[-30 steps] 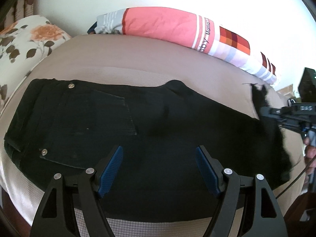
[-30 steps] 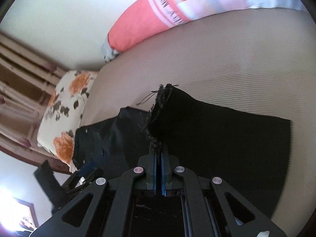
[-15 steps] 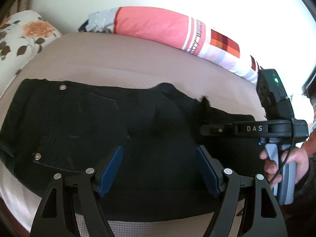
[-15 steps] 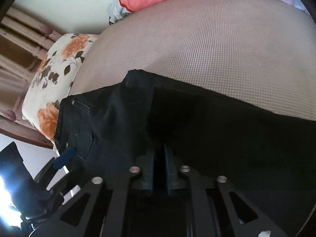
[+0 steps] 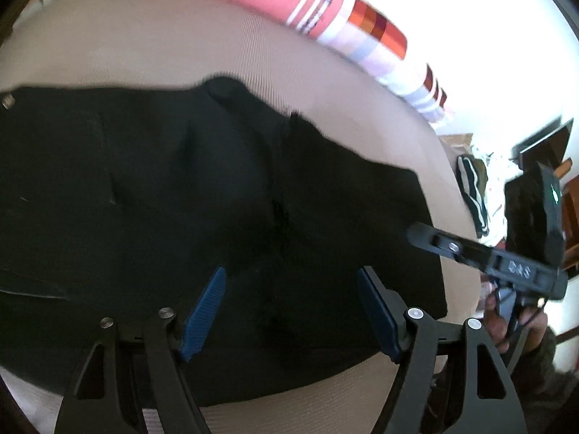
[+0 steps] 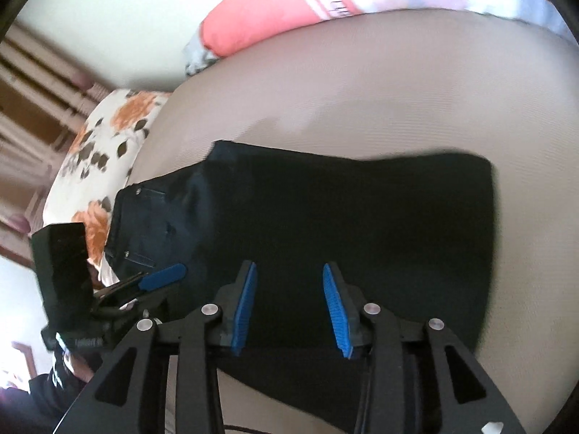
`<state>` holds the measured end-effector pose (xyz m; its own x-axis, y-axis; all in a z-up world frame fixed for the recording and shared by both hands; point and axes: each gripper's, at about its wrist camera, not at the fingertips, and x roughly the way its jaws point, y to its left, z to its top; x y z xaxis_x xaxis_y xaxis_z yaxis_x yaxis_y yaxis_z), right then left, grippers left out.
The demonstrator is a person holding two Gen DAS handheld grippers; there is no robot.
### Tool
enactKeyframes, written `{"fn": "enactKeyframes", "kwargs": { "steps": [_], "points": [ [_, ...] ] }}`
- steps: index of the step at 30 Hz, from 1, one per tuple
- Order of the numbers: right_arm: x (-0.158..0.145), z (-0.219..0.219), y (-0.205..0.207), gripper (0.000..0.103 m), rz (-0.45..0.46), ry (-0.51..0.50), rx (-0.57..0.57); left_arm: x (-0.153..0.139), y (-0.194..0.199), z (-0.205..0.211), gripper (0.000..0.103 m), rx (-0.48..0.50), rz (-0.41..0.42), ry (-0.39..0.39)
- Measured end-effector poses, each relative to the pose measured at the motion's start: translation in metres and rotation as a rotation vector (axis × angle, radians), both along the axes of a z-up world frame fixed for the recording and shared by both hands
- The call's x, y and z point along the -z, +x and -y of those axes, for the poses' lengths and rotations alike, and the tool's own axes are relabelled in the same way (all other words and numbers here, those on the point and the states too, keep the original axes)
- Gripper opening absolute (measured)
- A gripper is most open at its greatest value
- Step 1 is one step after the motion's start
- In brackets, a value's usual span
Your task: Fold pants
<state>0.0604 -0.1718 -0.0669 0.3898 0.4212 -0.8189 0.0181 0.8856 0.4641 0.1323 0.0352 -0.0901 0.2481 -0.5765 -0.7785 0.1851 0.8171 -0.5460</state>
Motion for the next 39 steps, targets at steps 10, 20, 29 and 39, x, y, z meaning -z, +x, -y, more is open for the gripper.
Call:
{"fn": "enactKeyframes", "kwargs": {
  "steps": [10,20,29,39],
  "points": [
    [0.008,0.035,-0.028,0.038,-0.004,0.069,0.126,0.009,0.017,0.015,0.058,0.088,-0.139,-0.084],
    [0.013,0.029,-0.026,0.04,-0.001,0.08,0.117,0.028,0.023,0.019,0.017,0.063,-0.262,-0.19],
    [0.013,0.026,-0.026,0.04,-0.007,0.064,0.122,-0.006,0.019,0.026,0.004,0.049,-0.068,-0.07],
    [0.024,0.013,-0.02,0.04,-0.028,0.031,0.093,0.009,0.012,-0.011,0.005,-0.002,-0.072,0.013]
  ]
}}
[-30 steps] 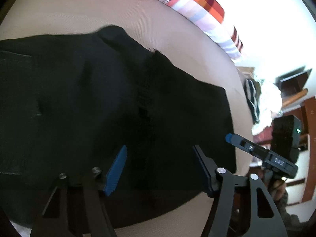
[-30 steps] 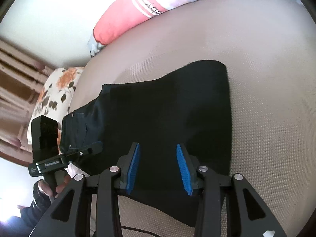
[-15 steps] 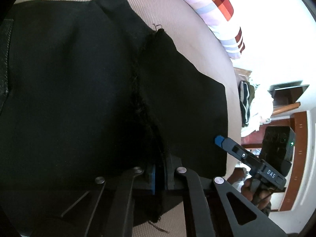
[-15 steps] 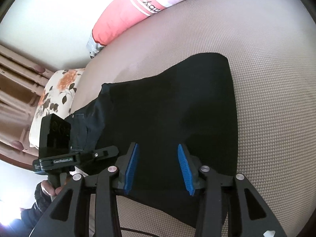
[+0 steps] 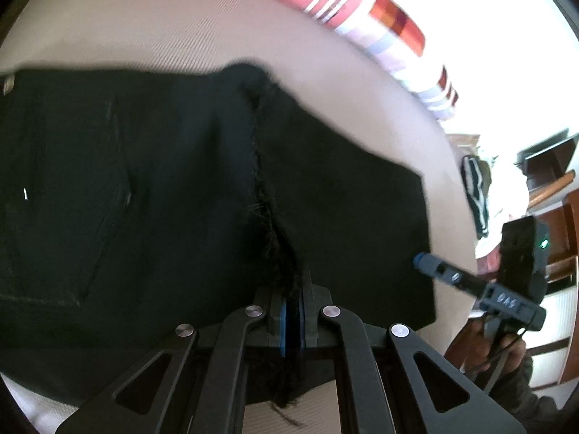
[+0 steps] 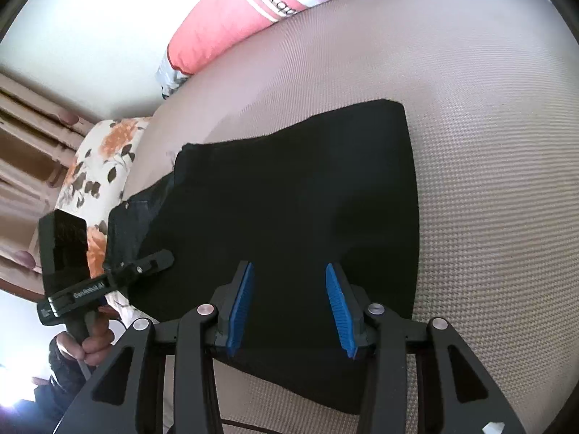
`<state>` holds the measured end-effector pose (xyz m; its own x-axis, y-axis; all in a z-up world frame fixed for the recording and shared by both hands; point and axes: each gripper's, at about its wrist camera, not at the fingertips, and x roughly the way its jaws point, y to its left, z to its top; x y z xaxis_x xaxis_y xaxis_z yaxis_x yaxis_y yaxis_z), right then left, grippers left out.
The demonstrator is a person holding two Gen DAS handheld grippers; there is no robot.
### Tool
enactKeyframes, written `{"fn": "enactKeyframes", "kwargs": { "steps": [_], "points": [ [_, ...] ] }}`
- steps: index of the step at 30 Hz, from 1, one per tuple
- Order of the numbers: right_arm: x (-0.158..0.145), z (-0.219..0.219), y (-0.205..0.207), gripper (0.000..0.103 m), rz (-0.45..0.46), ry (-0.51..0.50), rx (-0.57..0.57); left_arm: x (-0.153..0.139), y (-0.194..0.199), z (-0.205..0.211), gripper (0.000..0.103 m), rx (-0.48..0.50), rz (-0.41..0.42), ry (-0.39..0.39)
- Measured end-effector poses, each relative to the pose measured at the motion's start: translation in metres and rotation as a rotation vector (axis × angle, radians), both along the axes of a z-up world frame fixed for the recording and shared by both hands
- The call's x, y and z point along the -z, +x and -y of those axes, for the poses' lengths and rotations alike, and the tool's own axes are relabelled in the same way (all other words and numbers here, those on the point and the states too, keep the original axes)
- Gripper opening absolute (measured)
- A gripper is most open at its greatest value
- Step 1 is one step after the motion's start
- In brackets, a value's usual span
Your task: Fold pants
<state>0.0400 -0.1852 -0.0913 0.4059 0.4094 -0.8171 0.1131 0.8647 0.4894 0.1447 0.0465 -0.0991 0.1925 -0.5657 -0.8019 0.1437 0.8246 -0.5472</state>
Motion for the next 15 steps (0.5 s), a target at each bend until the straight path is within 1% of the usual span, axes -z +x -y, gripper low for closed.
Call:
{"fn": "enactKeyframes", "kwargs": {
  "steps": [2,3,5,6,8,10,11,12,13,14,15],
  "points": [
    [0.003,-0.004,0.001,0.04,-0.007,-0.022,-0.006,0.003,-0.003,0.001,0.005,0.006,0.023,0.017],
    [0.003,-0.006,0.001,0.04,-0.001,-0.038,-0.011,0.002,-0.004,0.003,0.007,0.013,0.035,0.033],
    [0.001,-0.012,0.004,0.04,-0.004,-0.079,-0.036,-0.003,-0.003,0.012,0.008,0.04,0.061,0.094],
    [-0.002,-0.014,0.004,0.04,0.0,-0.099,-0.045,-0.007,-0.003,0.015,0.012,0.044,0.083,0.134],
    [-0.012,-0.016,0.006,0.04,0.034,-0.149,-0.047,-0.019,-0.004,0.021,0.02,0.042,0.162,0.253],
    [-0.021,-0.016,0.009,0.04,0.073,-0.213,-0.043,-0.032,-0.005,0.025,0.02,0.033,0.265,0.342],
    [-0.026,-0.015,0.013,0.04,0.098,-0.249,-0.039,-0.04,-0.005,0.028,0.02,0.034,0.321,0.368],
    [-0.028,-0.012,0.016,0.04,0.108,-0.265,-0.038,-0.046,-0.003,0.032,0.023,0.041,0.365,0.372],
    [-0.03,-0.009,0.022,0.04,0.116,-0.286,-0.033,-0.049,0.0,0.036,0.025,0.053,0.383,0.36],
    [-0.03,-0.006,0.027,0.039,0.12,-0.297,-0.027,-0.051,0.003,0.039,0.031,0.066,0.392,0.345],
    [-0.031,-0.003,0.034,0.039,0.125,-0.31,-0.02,-0.051,0.008,0.044,0.033,0.075,0.401,0.332]
  ]
}}
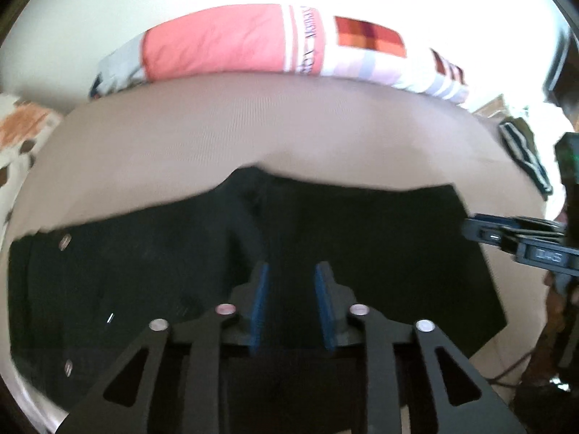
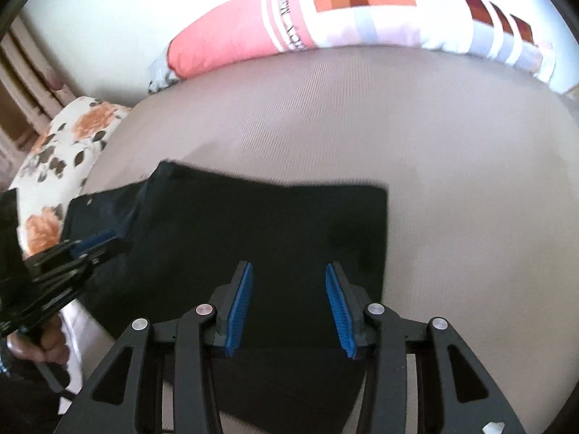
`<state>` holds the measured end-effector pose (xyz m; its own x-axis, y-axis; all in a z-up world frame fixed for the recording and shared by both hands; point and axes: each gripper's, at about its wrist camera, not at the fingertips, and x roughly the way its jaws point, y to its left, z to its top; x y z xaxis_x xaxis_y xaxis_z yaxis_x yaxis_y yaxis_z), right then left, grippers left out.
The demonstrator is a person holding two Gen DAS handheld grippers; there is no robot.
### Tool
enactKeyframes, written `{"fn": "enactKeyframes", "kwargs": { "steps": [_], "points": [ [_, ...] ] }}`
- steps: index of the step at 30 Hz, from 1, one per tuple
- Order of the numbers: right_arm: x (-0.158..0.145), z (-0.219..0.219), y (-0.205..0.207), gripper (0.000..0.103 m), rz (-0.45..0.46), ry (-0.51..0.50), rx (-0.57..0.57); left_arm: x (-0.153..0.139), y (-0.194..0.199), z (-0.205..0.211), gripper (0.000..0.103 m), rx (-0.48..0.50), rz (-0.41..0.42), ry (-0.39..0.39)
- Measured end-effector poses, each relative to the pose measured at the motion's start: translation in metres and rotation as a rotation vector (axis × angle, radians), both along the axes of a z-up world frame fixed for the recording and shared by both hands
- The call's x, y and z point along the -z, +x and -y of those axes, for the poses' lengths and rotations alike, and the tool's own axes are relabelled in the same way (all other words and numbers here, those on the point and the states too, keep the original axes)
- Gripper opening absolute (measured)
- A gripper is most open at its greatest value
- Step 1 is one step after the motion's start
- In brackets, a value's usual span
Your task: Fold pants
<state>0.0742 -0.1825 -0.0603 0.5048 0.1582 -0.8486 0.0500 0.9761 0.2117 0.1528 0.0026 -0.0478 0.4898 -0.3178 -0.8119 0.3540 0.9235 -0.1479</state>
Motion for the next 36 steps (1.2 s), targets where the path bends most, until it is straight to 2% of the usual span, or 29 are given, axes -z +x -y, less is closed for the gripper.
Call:
{"fn": "enactKeyframes", "kwargs": {
  "steps": [4,7,10,17,22,25,29,36],
  "points": [
    [0.003,0.007,0.023,0.039,0.007,-0.051,0.002,0.007,0.023,0.011,0.034,0.031,0.003,-0.017],
    [0.013,0.008,0.037,0.038,-0.015,-0.076,0.007,0.021,0.047,0.017,0.034,0.023,-0.046,-0.023],
    [0.022,0.008,0.043,0.037,-0.032,-0.079,0.006,0.037,0.063,0.018,0.034,0.0,-0.089,0.003],
    [0.025,0.004,0.043,0.037,-0.026,-0.1,-0.006,0.043,0.066,0.018,0.034,-0.009,-0.082,0.008],
    [0.024,0.002,0.041,0.037,-0.016,-0.092,0.006,0.04,0.048,0.012,0.036,-0.005,-0.057,0.025],
    [0.023,0.001,0.036,0.037,-0.008,-0.067,0.01,0.04,0.029,0.004,0.043,-0.016,-0.046,0.004],
    [0.019,-0.005,0.026,0.037,0.004,-0.067,0.008,0.046,0.002,-0.005,0.045,-0.022,-0.02,0.037],
    [0.015,-0.013,-0.003,0.037,-0.001,-0.061,-0.012,0.045,-0.032,-0.02,0.047,-0.021,-0.026,0.034]
  ]
}}
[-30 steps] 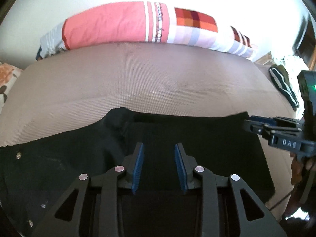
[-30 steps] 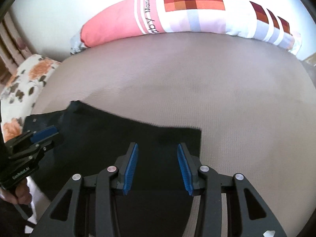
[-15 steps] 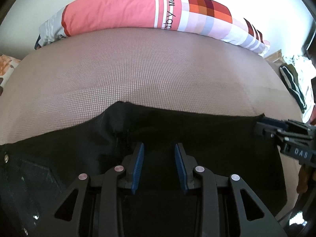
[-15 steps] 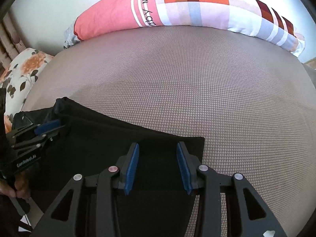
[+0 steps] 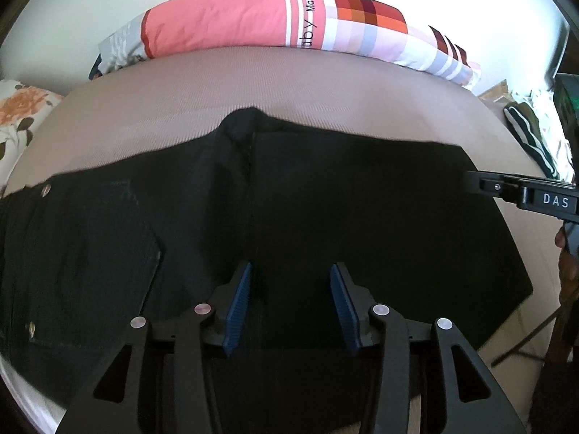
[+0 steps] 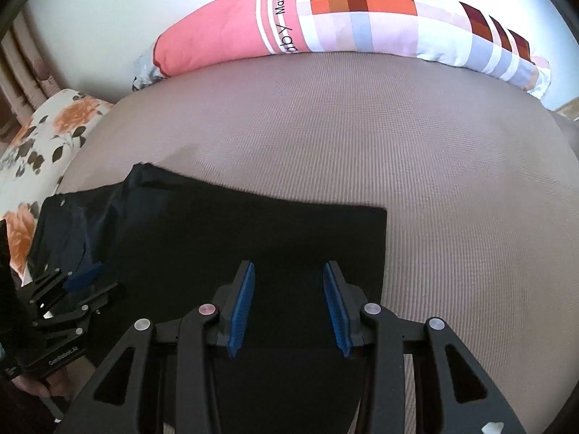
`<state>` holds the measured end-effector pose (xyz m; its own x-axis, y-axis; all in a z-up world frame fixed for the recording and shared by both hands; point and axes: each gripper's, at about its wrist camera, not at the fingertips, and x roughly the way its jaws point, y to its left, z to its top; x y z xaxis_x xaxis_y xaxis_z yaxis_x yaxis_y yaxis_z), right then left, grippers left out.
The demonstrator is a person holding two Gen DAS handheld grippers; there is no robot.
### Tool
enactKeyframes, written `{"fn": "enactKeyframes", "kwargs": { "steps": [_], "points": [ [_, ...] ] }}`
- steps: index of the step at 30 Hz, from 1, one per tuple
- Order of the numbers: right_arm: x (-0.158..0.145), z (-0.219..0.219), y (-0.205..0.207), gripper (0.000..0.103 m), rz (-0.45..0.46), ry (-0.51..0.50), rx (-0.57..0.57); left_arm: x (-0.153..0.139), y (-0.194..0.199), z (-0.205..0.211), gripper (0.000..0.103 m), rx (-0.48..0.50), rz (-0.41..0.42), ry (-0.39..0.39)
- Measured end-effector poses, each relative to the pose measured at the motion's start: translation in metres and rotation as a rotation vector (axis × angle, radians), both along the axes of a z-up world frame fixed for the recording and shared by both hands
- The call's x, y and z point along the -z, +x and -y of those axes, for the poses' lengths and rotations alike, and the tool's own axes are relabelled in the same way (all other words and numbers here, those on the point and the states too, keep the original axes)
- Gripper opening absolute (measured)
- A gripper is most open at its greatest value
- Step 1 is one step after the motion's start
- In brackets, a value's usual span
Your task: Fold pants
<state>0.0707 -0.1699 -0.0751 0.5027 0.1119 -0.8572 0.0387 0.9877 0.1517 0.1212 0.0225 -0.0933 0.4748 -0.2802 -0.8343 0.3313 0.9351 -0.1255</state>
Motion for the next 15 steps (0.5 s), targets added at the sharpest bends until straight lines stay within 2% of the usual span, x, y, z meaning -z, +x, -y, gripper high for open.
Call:
{"fn": "enactKeyframes", "kwargs": {
  "steps": [6,10,12,15],
  "points": [
    [0.01,-0.001,-0.027,0.037,-0.044,0.043,-0.007,0.0,-0.02,-0.011,0.047,-0.014,-0.009,-0.006],
    [0.013,-0.006,-0.04,0.04,-0.052,0.071,-0.009,-0.004,-0.027,-0.019,0.047,-0.024,-0.049,-0.015],
    [0.013,-0.012,-0.043,0.042,-0.057,0.071,-0.028,-0.011,-0.028,-0.027,0.047,-0.039,-0.076,-0.029],
    [0.014,-0.024,-0.045,0.042,-0.067,0.072,-0.066,-0.025,-0.03,-0.041,0.049,-0.071,-0.057,-0.017]
  ]
}}
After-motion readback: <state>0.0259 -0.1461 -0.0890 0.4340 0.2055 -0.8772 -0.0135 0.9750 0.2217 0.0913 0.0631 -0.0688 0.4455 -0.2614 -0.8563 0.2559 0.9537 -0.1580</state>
